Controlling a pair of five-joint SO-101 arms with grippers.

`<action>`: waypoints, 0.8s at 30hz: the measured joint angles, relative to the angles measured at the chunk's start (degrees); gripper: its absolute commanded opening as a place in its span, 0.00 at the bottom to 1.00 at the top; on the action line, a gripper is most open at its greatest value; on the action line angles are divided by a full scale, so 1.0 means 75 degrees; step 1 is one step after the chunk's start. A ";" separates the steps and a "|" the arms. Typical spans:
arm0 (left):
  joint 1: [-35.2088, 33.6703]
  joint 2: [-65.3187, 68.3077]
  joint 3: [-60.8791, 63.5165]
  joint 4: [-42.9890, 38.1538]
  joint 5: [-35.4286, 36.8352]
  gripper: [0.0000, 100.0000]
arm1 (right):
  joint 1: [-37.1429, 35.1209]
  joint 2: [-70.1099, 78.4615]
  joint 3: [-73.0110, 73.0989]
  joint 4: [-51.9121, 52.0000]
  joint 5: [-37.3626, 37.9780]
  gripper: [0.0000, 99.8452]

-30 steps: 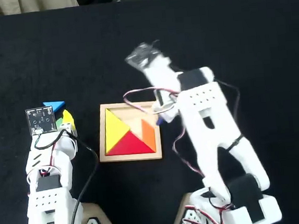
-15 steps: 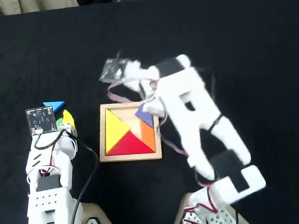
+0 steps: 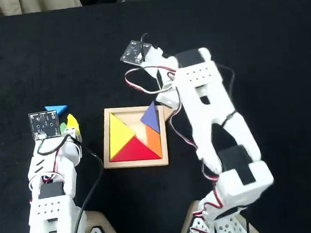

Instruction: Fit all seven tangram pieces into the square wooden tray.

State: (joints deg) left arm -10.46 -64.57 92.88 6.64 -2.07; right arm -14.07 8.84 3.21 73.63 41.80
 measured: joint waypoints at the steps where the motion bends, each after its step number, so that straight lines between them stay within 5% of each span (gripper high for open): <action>1: 0.0012 0.0000 0.0000 0.0000 0.0000 0.12 | -0.0105 0.0152 0.0117 -0.0270 -0.0211 0.15; 6: 0.0012 0.0000 0.0000 0.0000 0.0000 0.12 | -0.0668 0.0867 0.0152 -0.0492 -0.0797 0.34; 24: 0.0012 0.0000 0.0000 0.0000 0.0000 0.12 | -0.1078 0.2544 -0.0949 -0.0481 -0.0375 0.26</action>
State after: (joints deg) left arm -10.37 -64.57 92.88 6.64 -2.07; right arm -22.15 27.91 -3.91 70.02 38.99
